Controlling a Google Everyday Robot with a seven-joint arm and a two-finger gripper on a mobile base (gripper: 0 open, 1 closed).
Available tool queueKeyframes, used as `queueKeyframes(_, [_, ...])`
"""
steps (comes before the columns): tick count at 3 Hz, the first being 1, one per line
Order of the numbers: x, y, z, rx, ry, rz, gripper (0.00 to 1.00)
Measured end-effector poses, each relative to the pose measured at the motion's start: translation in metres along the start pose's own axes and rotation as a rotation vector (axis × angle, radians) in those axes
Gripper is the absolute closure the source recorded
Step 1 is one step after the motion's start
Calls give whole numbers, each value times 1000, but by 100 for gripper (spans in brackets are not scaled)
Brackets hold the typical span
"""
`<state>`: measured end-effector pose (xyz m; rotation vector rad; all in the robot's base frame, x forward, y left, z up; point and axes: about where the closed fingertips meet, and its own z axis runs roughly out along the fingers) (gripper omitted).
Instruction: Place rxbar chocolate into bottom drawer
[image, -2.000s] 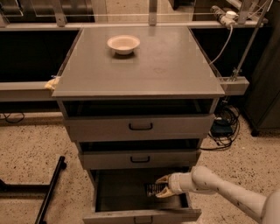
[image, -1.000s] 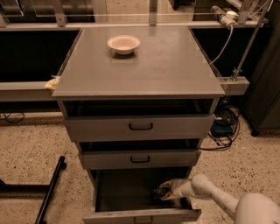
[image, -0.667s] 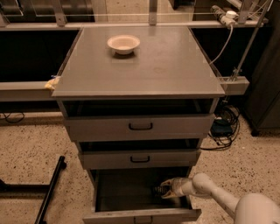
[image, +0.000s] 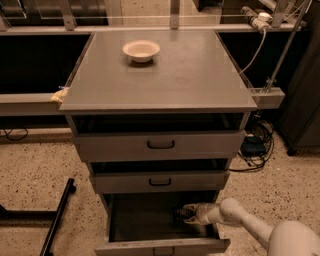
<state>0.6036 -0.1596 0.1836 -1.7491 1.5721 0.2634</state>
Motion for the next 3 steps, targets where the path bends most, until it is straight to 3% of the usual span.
queueKeyframes(1, [0, 0, 0, 0, 0, 0, 12])
queueKeyframes(2, [0, 0, 0, 0, 0, 0, 0])
queueKeyframes(3, [0, 0, 0, 0, 0, 0, 0])
